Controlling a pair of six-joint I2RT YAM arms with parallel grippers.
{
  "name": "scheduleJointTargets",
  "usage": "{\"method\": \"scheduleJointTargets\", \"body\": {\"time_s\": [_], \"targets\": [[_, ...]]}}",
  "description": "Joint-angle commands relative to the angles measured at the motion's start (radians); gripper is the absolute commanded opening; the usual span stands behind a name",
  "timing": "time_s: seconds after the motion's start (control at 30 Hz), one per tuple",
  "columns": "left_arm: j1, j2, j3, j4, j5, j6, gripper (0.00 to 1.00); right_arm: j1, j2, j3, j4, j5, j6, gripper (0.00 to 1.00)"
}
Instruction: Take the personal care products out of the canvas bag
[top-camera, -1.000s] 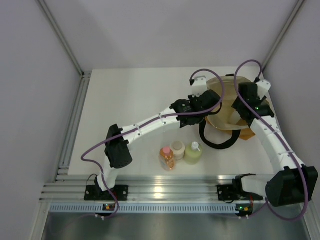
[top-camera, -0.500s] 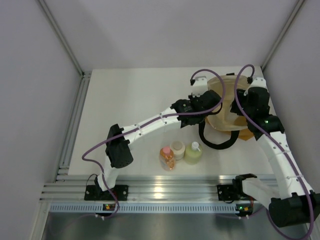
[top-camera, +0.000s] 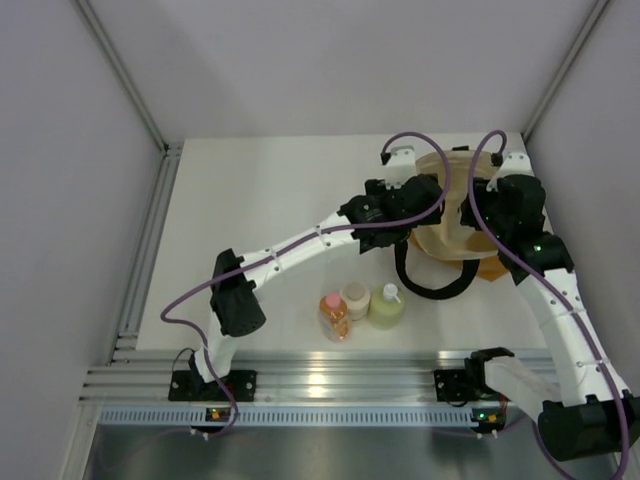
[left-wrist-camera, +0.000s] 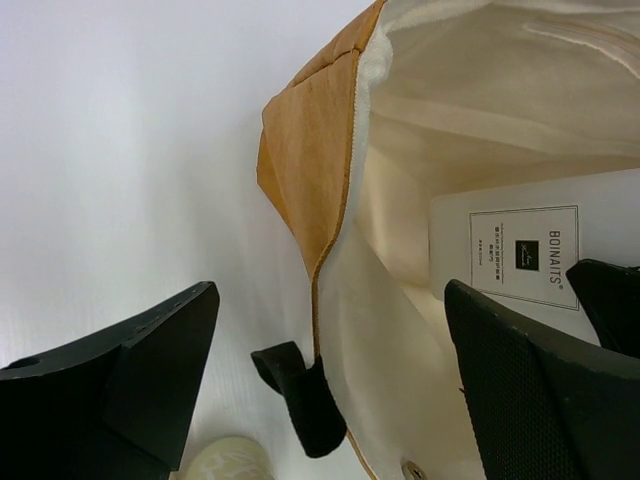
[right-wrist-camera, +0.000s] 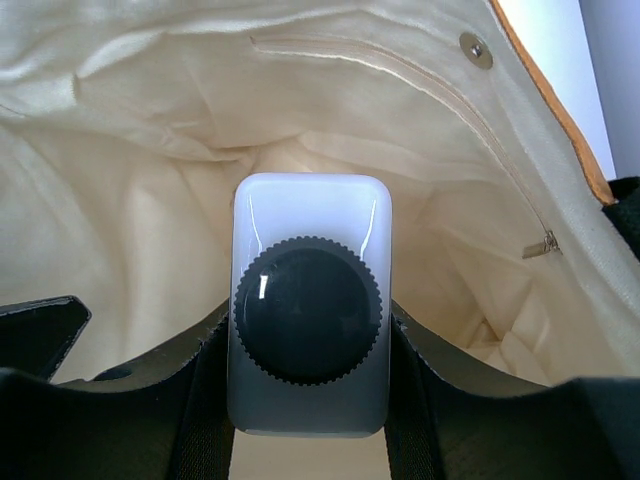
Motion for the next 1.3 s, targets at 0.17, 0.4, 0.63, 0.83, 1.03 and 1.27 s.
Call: {"method": "scheduleJointTargets", "body": {"time_s": [0.17, 0.4, 0.63, 0.83, 1.03, 1.27], "targets": [[0.002, -0.131, 0.044, 0.015, -0.028, 0.056, 0.99, 0.010, -0.041, 0.185, 0.136, -0.068, -0.034, 0.00], [0.011, -0.217, 0.041, 0.013, -0.056, 0.142, 0.99, 0.010, -0.045, 0.258, 0.082, -0.147, -0.080, 0.00], [0.147, -0.363, -0.094, 0.009, -0.010, 0.173, 0.98, 0.013, -0.038, 0.379, 0.050, -0.278, -0.106, 0.00], [0.348, -0.510, -0.243, -0.016, 0.068, 0.191, 0.98, 0.021, -0.025, 0.455, 0.044, -0.411, -0.106, 0.00], [0.457, -0.637, -0.406, -0.065, 0.045, 0.234, 0.98, 0.064, 0.001, 0.486, 0.048, -0.637, -0.202, 0.00], [0.522, -0.743, -0.550, -0.122, 0.056, 0.243, 0.98, 0.189, 0.076, 0.508, 0.064, -0.818, -0.285, 0.00]]}}
